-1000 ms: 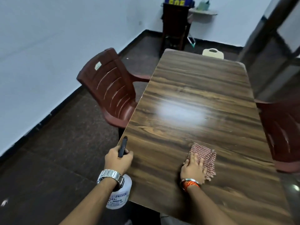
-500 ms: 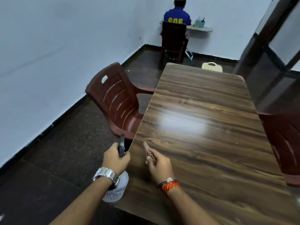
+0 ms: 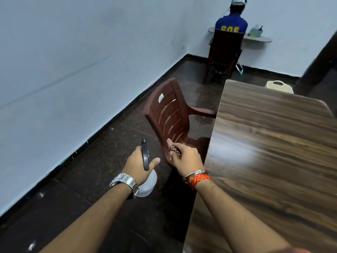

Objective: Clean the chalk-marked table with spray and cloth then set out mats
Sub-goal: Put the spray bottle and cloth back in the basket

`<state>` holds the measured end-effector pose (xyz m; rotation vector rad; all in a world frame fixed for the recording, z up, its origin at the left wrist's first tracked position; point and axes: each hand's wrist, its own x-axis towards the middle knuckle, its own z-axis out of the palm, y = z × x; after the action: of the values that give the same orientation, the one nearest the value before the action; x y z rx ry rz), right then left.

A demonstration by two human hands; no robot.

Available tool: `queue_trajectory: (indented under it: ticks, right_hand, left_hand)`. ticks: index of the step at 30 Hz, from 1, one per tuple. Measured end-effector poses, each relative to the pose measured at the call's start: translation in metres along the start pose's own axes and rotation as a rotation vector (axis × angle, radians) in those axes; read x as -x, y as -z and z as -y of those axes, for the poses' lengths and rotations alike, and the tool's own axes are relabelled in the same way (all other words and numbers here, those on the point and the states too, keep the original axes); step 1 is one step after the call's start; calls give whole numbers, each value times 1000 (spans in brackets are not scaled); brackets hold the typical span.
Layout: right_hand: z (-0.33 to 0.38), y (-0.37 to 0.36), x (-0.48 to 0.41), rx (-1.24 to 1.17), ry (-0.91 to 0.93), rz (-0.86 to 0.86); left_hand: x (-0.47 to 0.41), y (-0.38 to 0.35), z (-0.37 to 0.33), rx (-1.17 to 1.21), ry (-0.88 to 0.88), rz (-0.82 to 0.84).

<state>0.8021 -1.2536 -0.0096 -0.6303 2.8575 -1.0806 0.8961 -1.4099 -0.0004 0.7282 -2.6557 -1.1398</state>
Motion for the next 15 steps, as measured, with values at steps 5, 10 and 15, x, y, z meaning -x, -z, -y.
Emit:
queue_trajectory:
  ticks: [5,10,15]
  right_hand:
    - [54,-32,-48,31,-75,-46]
    - [88,-49,-106,45,-115,-161]
    - [99,-54,-181,71,-136,-268]
  left_hand:
    - [-65,68,32,-157,-118,78]
    - [-150,113,38,-229,-199,130]
    - [-242,124,24,-241,-282,148]
